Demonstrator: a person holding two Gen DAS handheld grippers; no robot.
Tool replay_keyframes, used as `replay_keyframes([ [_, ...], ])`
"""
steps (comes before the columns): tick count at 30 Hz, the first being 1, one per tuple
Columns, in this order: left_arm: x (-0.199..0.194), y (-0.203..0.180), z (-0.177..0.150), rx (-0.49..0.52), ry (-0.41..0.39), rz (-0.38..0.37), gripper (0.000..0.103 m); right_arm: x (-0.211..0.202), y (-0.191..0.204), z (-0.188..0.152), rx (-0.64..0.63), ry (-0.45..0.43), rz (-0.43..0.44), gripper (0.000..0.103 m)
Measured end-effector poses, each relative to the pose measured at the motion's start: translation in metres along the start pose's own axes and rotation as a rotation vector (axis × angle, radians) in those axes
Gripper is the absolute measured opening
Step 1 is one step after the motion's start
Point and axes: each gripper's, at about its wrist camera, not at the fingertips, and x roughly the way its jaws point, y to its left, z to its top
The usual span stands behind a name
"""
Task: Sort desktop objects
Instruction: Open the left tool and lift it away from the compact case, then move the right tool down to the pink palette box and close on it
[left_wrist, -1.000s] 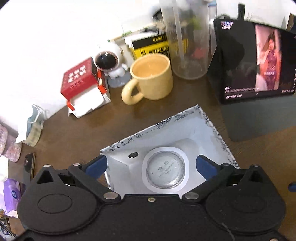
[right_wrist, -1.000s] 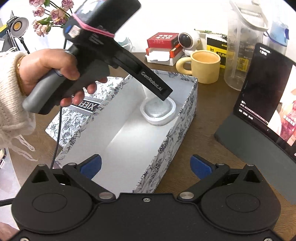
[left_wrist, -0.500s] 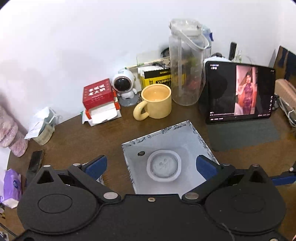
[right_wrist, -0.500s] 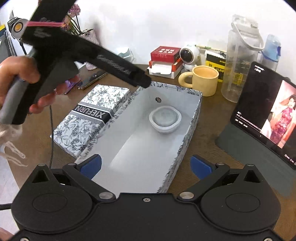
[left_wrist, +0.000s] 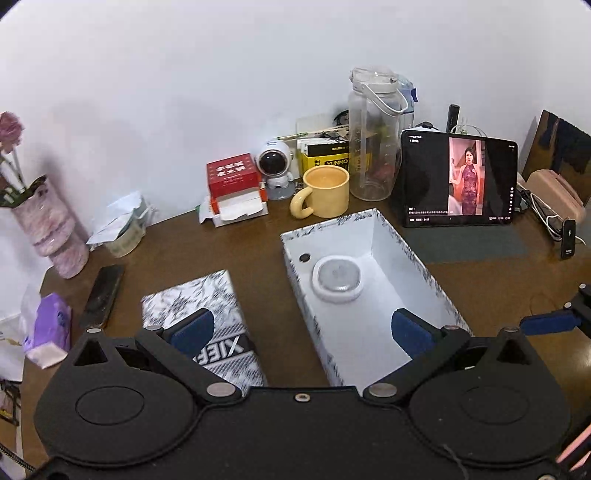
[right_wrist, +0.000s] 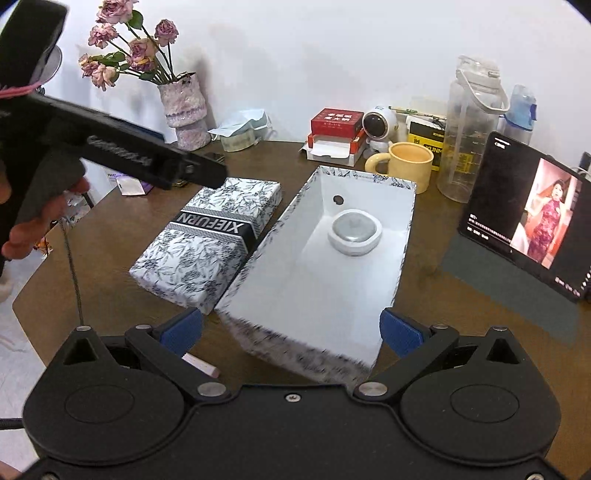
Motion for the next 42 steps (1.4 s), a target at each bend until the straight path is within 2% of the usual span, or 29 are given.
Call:
replay_keyframes([
  [17,-0.069,0.020,-0.064,-0.043,-0.033,0.014,0.103,-0.037,0.057,-0.034,-0.001,-0.026,-0.015,0.103],
  [28,-0.087,0.034,-0.087,-0.061,-0.030,-0.025,0.103,-0.044,0.081,-0.047,-0.005,-0.015,-0.022,0.103],
  [42,-0.102,0.057,-0.110,-0.080,-0.015,0.001,0.103,-0.029,0.103,-0.044,-0.058,0.023,0.015,0.103],
])
